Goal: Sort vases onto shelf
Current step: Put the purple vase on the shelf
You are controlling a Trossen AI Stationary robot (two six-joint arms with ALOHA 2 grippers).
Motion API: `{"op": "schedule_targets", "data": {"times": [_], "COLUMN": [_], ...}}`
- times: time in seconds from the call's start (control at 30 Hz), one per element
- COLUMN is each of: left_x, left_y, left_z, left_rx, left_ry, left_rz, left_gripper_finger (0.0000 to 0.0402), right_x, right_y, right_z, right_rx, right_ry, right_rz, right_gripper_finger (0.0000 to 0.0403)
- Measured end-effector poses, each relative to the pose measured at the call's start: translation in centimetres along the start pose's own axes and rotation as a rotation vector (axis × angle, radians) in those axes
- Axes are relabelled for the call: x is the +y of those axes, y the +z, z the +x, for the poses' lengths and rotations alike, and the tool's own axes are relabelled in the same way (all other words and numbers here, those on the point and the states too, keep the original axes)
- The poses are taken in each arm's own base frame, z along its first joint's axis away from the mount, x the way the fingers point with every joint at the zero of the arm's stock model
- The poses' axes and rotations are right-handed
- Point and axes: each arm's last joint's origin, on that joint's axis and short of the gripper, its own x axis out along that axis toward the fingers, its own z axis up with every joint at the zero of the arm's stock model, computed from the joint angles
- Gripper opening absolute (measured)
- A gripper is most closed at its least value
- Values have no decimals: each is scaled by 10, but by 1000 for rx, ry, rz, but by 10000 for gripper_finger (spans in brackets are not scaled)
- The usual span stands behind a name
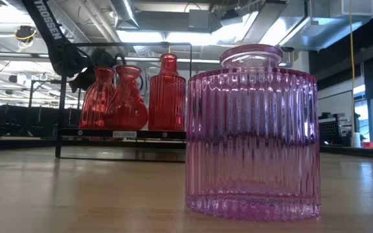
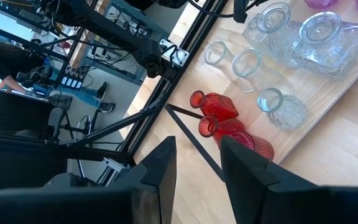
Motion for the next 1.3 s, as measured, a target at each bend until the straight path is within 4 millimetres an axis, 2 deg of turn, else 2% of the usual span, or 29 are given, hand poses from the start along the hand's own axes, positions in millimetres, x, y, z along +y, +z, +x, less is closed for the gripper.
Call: {"op": "schedule_targets", "data": {"times": [0.27, 0.47, 0.63, 0.8, 1.07, 1.3], "left_x": [17, 20, 29, 36, 36, 36], "left_y": [1, 5, 15, 17, 18, 9], "left_z": [-11, -12, 0, 18, 19, 17], "left_rx": [-1, 42, 74, 165, 167, 243], "left_ry": [52, 34, 5, -45, -66, -34], "left_rz": [-97, -186, -316, -400, -443, -494], "left_gripper_finger": [0, 0, 0, 0, 0, 0], "right_x": [0, 0, -1, 0, 0, 0], "right_y": [0, 0, 0, -1, -1, -1], "right_z": [0, 3, 9, 12, 12, 12], "right_rx": [0, 1, 2, 33, 33, 33], "right_ry": [0, -7, -20, -4, -3, -3], "right_rz": [15, 15, 15, 18, 20, 19], "right_gripper_finger": [115, 115, 115, 115, 115, 115]}}
